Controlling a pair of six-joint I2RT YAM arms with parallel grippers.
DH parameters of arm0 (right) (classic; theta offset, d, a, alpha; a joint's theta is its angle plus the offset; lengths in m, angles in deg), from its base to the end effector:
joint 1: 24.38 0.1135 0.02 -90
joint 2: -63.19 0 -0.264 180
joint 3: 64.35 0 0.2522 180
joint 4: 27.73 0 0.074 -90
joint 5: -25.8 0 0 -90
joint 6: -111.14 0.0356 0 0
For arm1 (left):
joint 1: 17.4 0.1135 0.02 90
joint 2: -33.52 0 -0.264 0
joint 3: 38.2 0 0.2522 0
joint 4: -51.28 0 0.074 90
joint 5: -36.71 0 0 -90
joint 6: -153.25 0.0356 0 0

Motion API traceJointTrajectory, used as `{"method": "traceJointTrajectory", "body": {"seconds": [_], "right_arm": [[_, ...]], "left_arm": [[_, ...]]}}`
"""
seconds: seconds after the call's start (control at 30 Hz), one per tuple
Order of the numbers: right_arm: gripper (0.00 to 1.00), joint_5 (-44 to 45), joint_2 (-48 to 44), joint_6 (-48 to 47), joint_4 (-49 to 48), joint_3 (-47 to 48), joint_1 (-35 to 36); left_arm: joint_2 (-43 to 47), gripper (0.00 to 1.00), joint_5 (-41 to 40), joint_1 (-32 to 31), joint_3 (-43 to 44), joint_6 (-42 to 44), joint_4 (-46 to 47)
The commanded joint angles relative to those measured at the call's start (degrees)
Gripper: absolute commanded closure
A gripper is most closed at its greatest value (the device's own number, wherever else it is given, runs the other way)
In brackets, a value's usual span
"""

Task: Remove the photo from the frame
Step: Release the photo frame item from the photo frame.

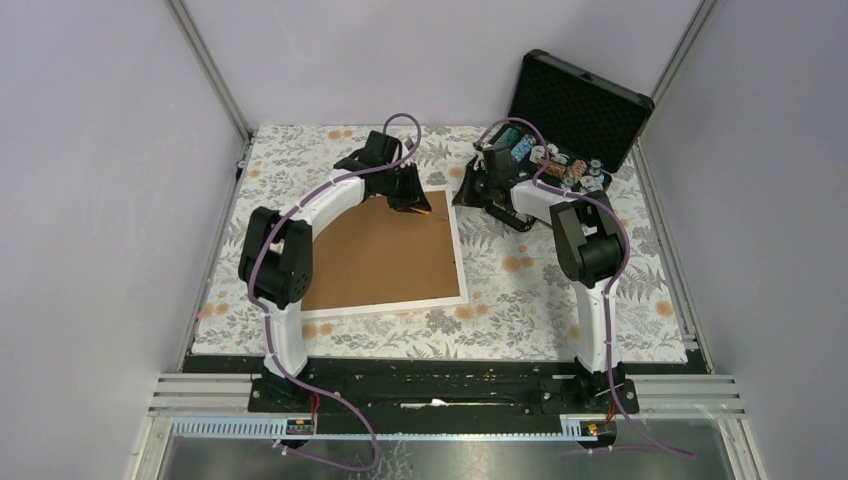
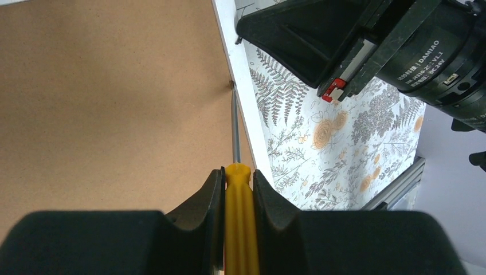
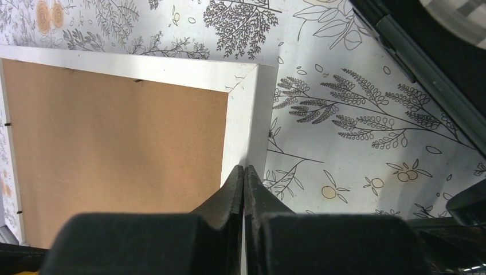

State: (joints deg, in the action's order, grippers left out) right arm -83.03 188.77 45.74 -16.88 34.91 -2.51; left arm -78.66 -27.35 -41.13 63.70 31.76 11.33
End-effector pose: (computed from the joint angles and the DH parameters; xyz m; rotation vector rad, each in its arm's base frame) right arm 0.4463 0.1915 0.1513 -0.1342 2.2974 0.7989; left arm 0.3925 -0.1896 0.2315 0.0397 2.5759 -0.9543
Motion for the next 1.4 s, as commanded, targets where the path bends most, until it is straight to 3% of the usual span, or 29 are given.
{"method": "traceJointTrajectory", "body": {"seconds": [0.0,0.37,0.83,1.13,1.23,1.37], "right_arm": [[1.0,-2.46,5.19,1.15,6.37,-3.64,6.67],[1.0,-1.84,5.08,1.65,6.18,-4.15,7.21],[1.0,-1.33,5.15,1.91,6.08,-4.08,7.84],[1.0,-1.73,3.92,0.68,6.17,-3.62,7.71],[0.91,-1.36,0.51,-1.44,6.89,-3.23,7.45],[0.63,-1.31,-5.33,-4.48,7.56,-2.6,6.3]], "left_arm": [[-2.2,1.0,7.95,-7.42,6.69,-1.25,10.61],[-4.94,1.0,-2.5,-10.83,15.23,3.47,1.46],[-9.19,1.0,-2.76,-13.43,22.48,3.93,-0.42],[-8.23,1.0,-4.49,-13.0,22.42,6.92,-2.78],[-3.93,1.0,-1.52,-10.01,18.25,7.65,-2.76],[4.48,1.0,3.59,-4.49,9.85,8.81,-1.11]]}}
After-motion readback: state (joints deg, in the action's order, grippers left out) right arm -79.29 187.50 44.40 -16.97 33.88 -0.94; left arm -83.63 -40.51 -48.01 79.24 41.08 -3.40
